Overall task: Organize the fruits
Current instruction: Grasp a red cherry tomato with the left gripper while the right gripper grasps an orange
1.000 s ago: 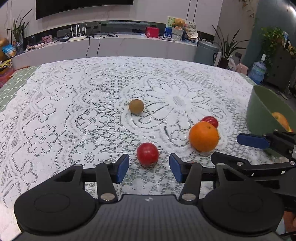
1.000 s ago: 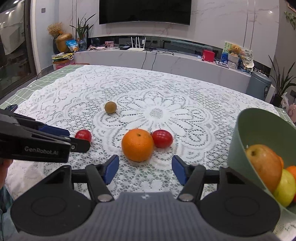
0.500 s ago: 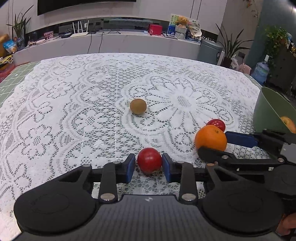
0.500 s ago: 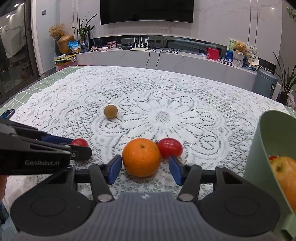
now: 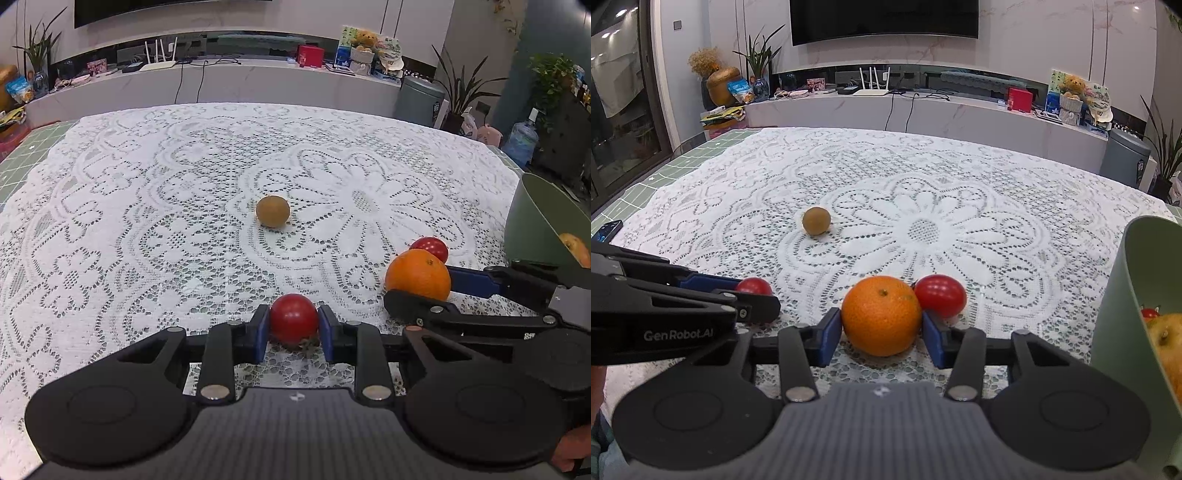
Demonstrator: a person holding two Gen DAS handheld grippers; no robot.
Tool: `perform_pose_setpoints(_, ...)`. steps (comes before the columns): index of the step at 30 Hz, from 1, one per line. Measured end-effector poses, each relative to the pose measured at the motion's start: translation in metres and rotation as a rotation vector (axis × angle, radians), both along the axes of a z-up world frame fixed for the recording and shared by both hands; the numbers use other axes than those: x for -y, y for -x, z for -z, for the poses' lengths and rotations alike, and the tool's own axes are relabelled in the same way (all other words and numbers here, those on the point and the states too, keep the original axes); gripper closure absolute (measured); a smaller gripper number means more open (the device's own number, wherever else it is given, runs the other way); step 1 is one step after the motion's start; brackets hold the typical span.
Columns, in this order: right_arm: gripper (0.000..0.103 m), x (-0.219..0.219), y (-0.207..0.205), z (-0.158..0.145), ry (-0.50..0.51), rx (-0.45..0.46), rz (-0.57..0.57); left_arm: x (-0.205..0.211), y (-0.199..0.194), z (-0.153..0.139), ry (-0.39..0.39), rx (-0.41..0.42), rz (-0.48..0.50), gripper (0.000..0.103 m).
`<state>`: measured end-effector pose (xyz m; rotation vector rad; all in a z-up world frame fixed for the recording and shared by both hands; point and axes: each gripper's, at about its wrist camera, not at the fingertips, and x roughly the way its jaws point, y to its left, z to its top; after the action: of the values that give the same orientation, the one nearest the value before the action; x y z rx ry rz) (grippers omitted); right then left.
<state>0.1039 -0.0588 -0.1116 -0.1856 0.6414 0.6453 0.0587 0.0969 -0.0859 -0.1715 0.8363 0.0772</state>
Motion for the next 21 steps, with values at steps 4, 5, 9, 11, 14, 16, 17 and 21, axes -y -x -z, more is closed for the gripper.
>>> perform_pose_setpoints(4, 0.058, 0.003, 0.006, -0.006, -0.008, 0.003, -0.010, 0.003, 0.003, -0.004, -0.005, -0.001, 0.010, 0.072)
perform_pose_setpoints(5, 0.058, 0.005, 0.008, -0.008, -0.012, 0.003, -0.011, 0.003, 0.004, -0.004, -0.008, 0.000, 0.012, 0.072)
perform_pose_setpoints(9, 0.059, 0.010, 0.017, -0.012, -0.018, 0.004, -0.015, 0.008, 0.008, -0.011, -0.017, 0.004, 0.017, 0.072)
perform_pose_setpoints(11, 0.059, 0.013, 0.021, -0.014, -0.016, 0.007, -0.015, 0.010, 0.011, -0.014, -0.018, 0.010, 0.023, 0.072)
perform_pose_setpoints(14, 0.059, 0.019, 0.028, -0.017, -0.015, 0.012, -0.014, 0.015, 0.015, -0.020, -0.022, 0.021, 0.033, 0.072)
perform_pose_setpoints(16, 0.059, 0.023, 0.033, -0.019, -0.012, 0.018, -0.015, 0.018, 0.018, -0.025, -0.019, 0.030, 0.041, 0.072)
perform_pose_setpoints(17, 0.059, 0.025, 0.035, -0.020, -0.011, 0.022, -0.015, 0.019, 0.020, -0.027, -0.019, 0.035, 0.045, 0.072)
perform_pose_setpoints(21, 0.059, 0.036, 0.047, -0.027, -0.006, 0.041, -0.017, 0.026, 0.027, -0.037, -0.021, 0.055, 0.057, 0.072)
